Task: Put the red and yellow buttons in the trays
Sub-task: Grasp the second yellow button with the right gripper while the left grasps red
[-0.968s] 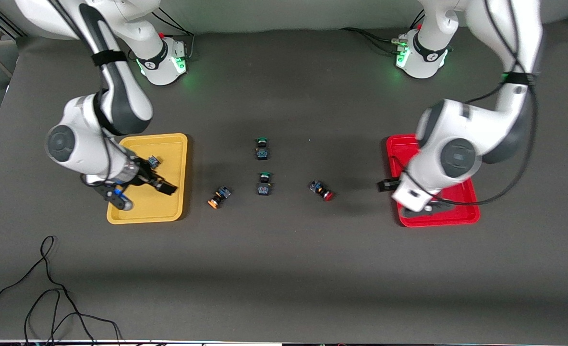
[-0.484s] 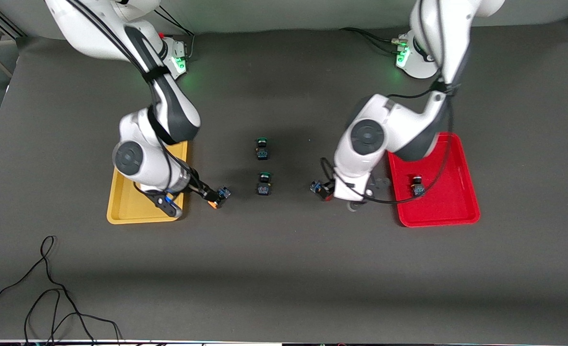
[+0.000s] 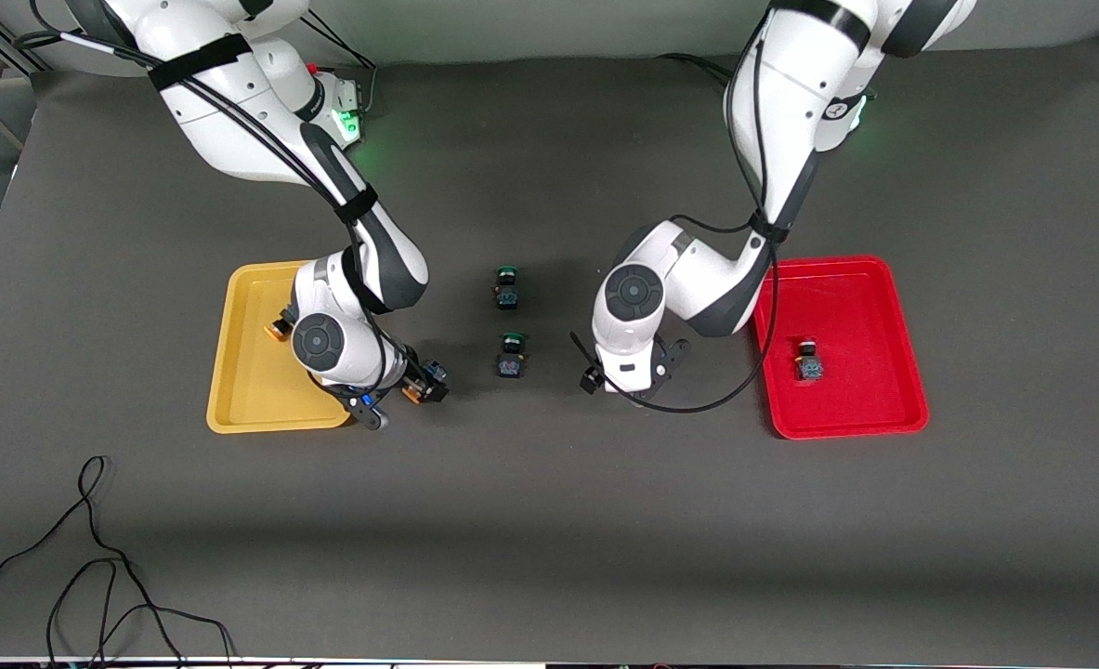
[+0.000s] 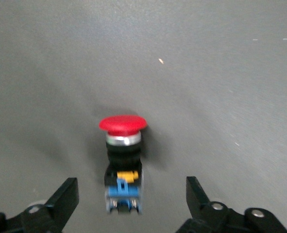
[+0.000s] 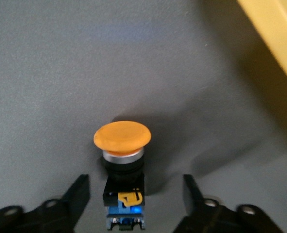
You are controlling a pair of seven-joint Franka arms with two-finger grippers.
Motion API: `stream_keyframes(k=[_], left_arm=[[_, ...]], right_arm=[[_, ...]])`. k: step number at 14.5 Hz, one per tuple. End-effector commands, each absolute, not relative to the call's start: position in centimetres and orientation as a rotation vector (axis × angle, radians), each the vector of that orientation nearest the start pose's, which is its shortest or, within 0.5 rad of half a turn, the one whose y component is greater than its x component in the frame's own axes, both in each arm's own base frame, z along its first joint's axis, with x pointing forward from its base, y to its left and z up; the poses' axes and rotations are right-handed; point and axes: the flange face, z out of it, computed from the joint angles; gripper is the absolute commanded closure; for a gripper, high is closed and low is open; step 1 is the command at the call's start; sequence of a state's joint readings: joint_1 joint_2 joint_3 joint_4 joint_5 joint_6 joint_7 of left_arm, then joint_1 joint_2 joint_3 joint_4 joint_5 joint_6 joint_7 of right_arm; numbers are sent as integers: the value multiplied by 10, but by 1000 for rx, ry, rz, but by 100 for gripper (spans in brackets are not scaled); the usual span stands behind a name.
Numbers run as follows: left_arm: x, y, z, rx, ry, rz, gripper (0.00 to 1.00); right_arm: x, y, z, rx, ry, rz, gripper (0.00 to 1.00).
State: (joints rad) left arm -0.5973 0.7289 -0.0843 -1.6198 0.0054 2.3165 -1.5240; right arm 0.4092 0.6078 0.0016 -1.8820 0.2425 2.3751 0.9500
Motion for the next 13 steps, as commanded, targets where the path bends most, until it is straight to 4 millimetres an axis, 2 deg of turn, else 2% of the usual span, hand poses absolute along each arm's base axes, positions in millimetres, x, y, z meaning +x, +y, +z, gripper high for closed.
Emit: stream_keyframes(k=[1,2,3,4,5,6,7,8,9,10,11,13], left_arm=[[543,-431,190,-2834,-1309,49,23],[543,-431,190,-2832,-1308,50,38],[543,-431,190,-2833,-1309,51,53],[543,-431,191,-2830,-1310,52,67],[543,-431,194,-2835,-1297,53,74],[546,-428,198,-2833,-1296,50,74],[552,-427,211,-2850,-1282,39,74],[557,-420,225,-2851,-1262,47,75],[560,-414,245,-2860,-1236,60,76],[567,-402,262,-2865,-1220,69,77],[571,-388,285,-2872,-1185,90,79],[577,-358,329,-2946,-1008,214,82]], right_arm=[[569,258,178,-2842,1123,291,67],[570,257,183,-2839,1125,288,76],[571,257,188,-2838,1122,287,80],[572,256,200,-2835,1118,290,80],[575,255,220,-2835,1107,298,81],[578,252,248,-2832,1099,310,81],[578,242,277,-2836,1094,336,81],[581,225,303,-2840,1091,329,81],[584,203,318,-2856,1059,312,81],[586,174,324,-2876,1013,307,81],[587,142,316,-2900,980,313,81],[582,86,284,-2937,894,283,81]])
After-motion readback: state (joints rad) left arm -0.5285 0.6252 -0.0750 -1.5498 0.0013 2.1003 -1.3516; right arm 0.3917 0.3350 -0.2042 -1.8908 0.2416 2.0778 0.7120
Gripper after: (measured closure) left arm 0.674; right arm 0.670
